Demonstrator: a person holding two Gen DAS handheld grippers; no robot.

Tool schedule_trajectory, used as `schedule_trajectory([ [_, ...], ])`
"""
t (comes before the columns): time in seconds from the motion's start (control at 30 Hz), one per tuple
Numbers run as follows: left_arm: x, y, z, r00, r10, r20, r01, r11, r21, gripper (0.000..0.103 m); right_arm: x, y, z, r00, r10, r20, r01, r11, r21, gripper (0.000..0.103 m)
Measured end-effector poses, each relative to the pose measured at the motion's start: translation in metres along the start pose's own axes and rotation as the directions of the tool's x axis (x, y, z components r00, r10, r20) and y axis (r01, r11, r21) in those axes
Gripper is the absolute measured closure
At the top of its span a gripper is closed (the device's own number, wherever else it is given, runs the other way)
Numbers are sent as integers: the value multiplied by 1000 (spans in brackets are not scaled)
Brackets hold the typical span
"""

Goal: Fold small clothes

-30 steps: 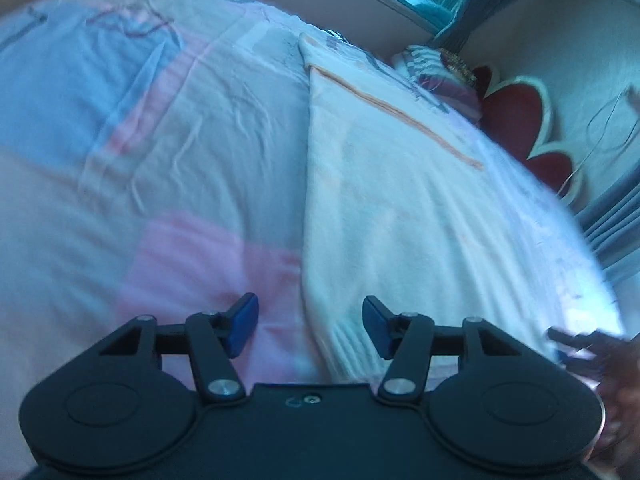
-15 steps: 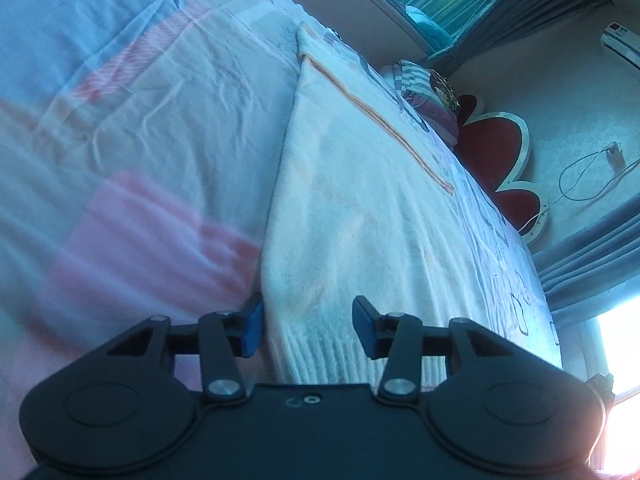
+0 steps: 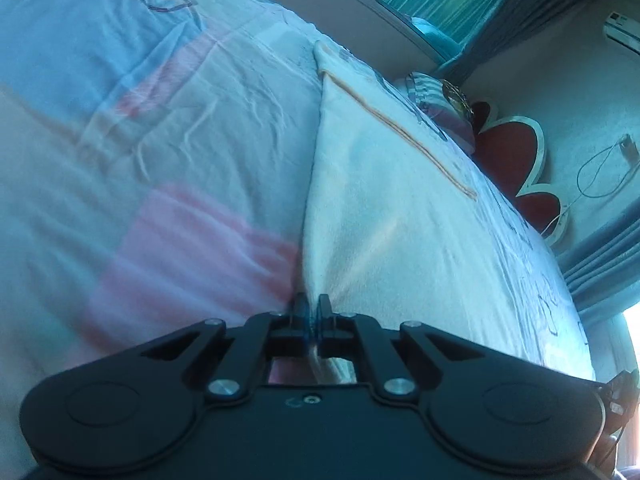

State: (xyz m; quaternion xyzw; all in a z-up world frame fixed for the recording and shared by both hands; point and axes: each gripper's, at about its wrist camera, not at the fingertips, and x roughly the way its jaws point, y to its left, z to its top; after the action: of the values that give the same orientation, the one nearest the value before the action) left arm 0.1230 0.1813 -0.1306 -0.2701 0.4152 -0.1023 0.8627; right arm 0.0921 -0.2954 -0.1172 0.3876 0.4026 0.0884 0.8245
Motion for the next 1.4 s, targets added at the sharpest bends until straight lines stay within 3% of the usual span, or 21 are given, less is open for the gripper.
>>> schedule_trajectory([
  [0.2,-13,-3,12,997,-43,60,45,999,-26,101,-11,24,15,997,49,55,-47,998,-42,100],
  [0.4,-5,-25,51,986,-104,133,110,993,-39,101,-4,51,49,989,96,116,-88,994,-69,100],
  [0.73,51,-48,149,971,-116,208,139,985,-101,101,46,95,156,984,93,154,-78,992,-100,100],
  [1.07,153,-70,250,982,-88,168,99,994,-55,101,146,85,262,992,47,121,-40,998,-52,100],
  [1.3,214,-59,281,994,-30,103,36,998,-53,101,208,55,304,997,45,55,-45,999,10,100],
  [1.4,233,-49,288,996,-30,84,37,996,-76,101,230,39,316,996,82,30,-84,994,73,100],
])
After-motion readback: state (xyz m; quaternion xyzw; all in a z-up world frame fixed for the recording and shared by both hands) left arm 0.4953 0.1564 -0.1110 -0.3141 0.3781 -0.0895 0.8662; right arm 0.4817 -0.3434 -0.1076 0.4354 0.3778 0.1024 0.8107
